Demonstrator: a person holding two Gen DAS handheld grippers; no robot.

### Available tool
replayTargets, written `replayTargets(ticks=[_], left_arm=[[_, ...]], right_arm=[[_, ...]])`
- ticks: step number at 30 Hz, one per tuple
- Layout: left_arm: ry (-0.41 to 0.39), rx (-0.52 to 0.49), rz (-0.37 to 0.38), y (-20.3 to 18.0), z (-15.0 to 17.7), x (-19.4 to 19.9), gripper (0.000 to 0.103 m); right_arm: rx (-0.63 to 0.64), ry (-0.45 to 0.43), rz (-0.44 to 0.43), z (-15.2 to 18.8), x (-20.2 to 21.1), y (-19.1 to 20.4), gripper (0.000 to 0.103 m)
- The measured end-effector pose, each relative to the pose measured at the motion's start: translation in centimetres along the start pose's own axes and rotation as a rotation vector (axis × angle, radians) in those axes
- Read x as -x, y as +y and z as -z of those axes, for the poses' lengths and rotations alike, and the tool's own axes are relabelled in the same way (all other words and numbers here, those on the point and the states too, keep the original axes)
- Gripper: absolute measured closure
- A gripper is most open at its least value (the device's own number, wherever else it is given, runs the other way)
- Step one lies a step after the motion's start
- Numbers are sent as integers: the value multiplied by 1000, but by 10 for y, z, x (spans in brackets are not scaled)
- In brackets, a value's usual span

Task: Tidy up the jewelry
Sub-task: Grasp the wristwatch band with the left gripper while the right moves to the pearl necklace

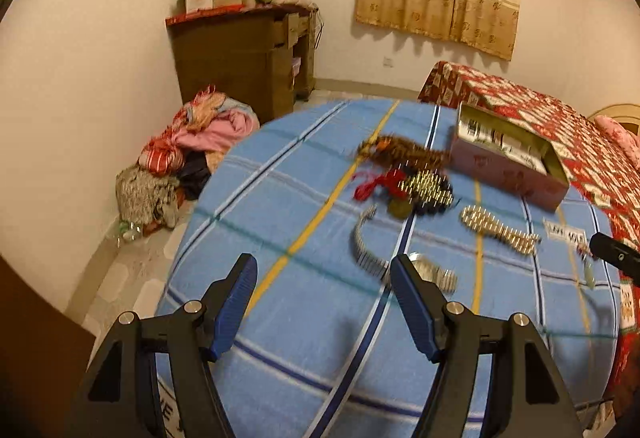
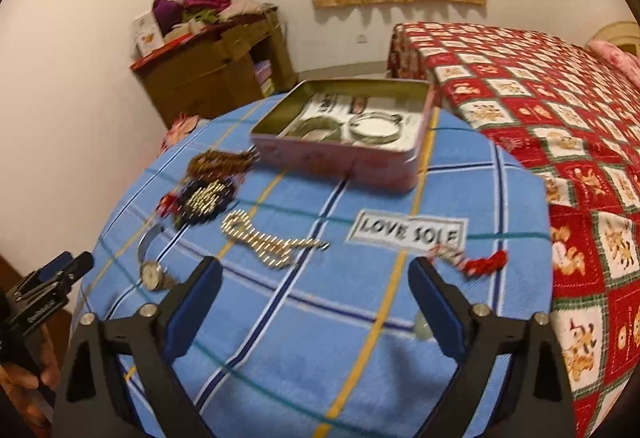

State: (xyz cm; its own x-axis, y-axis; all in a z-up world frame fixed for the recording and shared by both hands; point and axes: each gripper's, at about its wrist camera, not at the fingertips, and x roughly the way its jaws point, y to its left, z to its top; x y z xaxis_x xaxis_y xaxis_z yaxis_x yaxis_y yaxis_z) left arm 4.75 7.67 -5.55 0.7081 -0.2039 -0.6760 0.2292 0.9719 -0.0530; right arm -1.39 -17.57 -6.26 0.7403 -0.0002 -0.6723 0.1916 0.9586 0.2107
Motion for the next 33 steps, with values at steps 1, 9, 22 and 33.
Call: replayTargets(ticks=[1, 9, 22, 33], left_arm=[[7, 3, 5, 2, 4, 1, 34], [45, 65, 110, 3, 13, -7, 34], [208, 105, 150, -47, 0, -62, 34], [167, 91, 139, -44, 3, -49, 53]], right_arm=[[6, 5, -9, 2, 1, 3, 10], [-5, 58, -49, 17, -2, 4, 29], [-39, 80, -69, 17, -7, 0, 29], [-43, 56, -74, 13, -3, -6, 26]])
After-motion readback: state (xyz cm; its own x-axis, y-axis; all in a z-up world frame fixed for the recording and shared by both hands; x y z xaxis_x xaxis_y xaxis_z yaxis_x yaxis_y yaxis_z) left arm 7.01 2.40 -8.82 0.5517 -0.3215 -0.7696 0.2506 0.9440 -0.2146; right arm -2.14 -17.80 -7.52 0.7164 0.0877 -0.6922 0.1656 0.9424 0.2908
